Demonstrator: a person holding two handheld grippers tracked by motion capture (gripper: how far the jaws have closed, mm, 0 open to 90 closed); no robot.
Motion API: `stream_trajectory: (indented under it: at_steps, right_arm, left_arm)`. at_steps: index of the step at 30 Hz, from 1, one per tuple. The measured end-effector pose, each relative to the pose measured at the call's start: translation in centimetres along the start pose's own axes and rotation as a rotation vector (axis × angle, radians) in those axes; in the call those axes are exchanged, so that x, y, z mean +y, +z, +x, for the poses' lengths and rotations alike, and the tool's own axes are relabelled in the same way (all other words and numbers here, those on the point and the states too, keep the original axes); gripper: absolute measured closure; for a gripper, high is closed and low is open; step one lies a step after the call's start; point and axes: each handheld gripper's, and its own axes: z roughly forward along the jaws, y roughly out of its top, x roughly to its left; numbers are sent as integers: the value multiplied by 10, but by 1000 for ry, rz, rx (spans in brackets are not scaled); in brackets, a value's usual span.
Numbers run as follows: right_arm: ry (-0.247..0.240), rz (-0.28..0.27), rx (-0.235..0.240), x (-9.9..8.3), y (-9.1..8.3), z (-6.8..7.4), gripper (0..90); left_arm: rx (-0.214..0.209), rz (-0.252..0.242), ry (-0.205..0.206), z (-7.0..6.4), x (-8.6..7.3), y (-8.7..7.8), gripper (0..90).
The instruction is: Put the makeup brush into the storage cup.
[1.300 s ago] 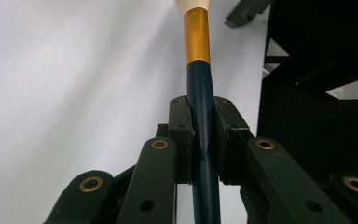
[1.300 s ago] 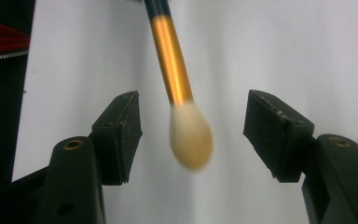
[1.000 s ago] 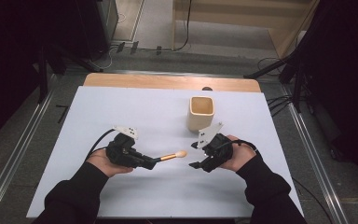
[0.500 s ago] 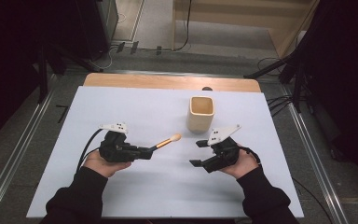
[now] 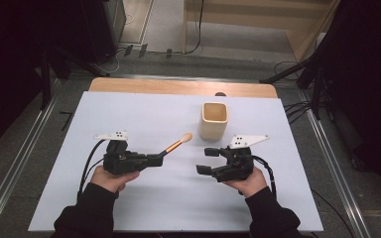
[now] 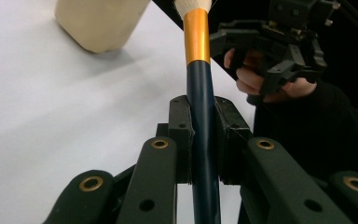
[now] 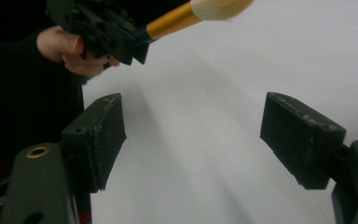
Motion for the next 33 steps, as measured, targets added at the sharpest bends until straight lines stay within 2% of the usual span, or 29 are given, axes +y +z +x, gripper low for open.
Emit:
stream_trajectory:
  at_steps: [2, 6, 8, 11, 13, 15, 18, 25, 28, 33]
  right_arm:
    - [22, -23, 2, 0, 1, 1, 223]
    - [16, -69, -19, 0, 7, 7, 227]
    - [44, -116, -30, -1, 9, 10, 246]
    - [98, -186, -12, -2, 11, 12, 257]
    - [122, -212, -2, -2, 12, 13, 267]
    - [138, -226, -1, -2, 14, 14, 269]
    - [167, -239, 7, -2, 19, 13, 269]
    - [243, -283, 22, -6, 29, 9, 290]
    - [246, -281, 37, -7, 32, 8, 291]
    - [256, -295, 66, -9, 37, 9, 310]
  left_arm:
    - [3, -20, 4, -1, -1, 1, 797]
    - [-15, -54, 2, -4, -3, 3, 797]
    - [-16, -64, 6, -7, -4, 5, 797]
    - [-23, -78, 2, -11, -7, 10, 797]
    - [-33, -91, -12, -11, -8, 12, 797]
    - [-33, -103, -20, -10, -10, 14, 797]
    - [-12, -102, -4, -12, -12, 18, 797]
    - [-52, -118, -43, -12, -17, 25, 797]
    - [-83, -132, -71, -12, -19, 27, 797]
    - [-82, -130, -59, -12, -21, 29, 797]
